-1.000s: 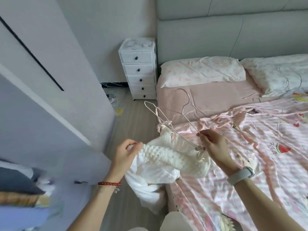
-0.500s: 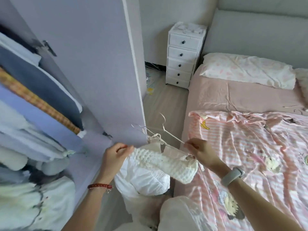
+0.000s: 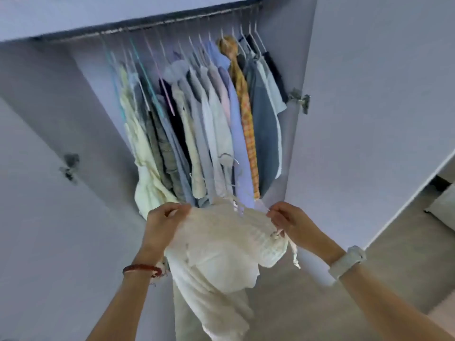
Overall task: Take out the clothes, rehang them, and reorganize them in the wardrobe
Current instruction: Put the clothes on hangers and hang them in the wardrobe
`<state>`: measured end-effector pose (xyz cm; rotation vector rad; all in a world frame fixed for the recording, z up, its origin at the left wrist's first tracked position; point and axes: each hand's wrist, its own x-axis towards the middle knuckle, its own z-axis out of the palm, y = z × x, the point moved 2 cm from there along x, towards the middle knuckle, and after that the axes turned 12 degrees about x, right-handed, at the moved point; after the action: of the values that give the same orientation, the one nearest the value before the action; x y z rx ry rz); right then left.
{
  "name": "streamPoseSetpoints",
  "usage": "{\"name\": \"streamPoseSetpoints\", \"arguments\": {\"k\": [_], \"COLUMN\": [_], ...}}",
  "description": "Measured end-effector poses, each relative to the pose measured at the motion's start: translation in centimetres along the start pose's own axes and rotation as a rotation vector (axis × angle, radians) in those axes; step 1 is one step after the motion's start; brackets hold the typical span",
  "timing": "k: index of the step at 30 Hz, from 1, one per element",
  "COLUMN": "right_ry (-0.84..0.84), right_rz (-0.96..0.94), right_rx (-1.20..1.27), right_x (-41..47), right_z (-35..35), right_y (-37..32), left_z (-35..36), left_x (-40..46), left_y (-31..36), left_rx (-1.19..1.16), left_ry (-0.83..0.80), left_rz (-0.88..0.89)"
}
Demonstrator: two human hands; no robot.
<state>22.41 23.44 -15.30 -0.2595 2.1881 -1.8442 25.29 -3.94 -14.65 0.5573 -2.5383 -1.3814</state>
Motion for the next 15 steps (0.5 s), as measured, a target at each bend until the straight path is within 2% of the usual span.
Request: {"name": "streamPoseSetpoints", "arguments": {"k": [6, 9, 12, 15], "right_ry": [-0.385, -0.523, -0.578, -0.532], "right_rz": [-0.156, -0.196, -0.230, -0.274], "right_rx": [0.044, 0.073, 0.089, 0.087], "right_x": [8.7, 12.5, 15.6, 18.6], "right_z": [7.2, 11.2, 15.9, 20.7], "right_y": [-7.3, -10.8, -13.5, -15.1], "left_z": [-8.4, -12.1, -14.9, -17.2], "left_x": [3.2, 5.5, 7.5, 9.7], "left_y": [0.9, 1.4, 1.3, 0.9], "left_rx": [-0.044, -0.062, -0.094, -0.055], "left_ry": [0.392, 0.579, 0.746, 0.876], "left_rz": [-0.051, -0.097, -0.123, -0.090]}}
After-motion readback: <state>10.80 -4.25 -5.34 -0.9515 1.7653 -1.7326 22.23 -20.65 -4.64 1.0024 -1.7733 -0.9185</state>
